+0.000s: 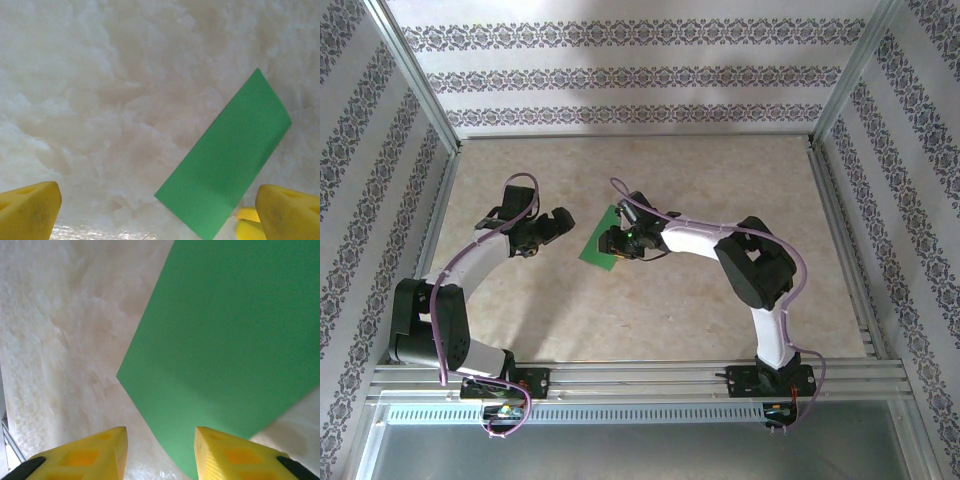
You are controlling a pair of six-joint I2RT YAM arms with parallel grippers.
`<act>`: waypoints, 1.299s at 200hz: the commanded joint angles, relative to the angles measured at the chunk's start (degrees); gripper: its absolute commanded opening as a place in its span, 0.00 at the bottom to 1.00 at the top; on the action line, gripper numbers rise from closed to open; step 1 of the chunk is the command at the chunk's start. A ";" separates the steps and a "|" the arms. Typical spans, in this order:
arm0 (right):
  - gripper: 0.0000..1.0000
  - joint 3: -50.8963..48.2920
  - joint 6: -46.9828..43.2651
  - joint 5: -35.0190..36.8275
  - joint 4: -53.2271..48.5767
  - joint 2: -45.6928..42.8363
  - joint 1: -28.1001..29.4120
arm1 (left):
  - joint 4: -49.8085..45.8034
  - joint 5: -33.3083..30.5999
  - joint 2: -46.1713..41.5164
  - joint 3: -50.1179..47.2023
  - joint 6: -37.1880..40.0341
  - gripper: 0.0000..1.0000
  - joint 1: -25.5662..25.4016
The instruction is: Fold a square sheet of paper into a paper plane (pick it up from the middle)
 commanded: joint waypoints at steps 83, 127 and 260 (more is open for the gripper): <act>0.40 0.38 -26.56 -1.56 -26.08 1.09 -5.01 | 2.99 13.11 4.98 2.38 2.84 1.00 0.31; 0.40 0.51 -37.24 -1.84 -31.20 -4.83 -7.24 | 3.09 18.46 7.83 3.67 4.12 1.00 -3.61; 0.35 -9.90 6.45 10.31 -2.41 -9.39 -7.67 | 10.36 17.39 12.59 1.52 -4.68 0.91 -16.08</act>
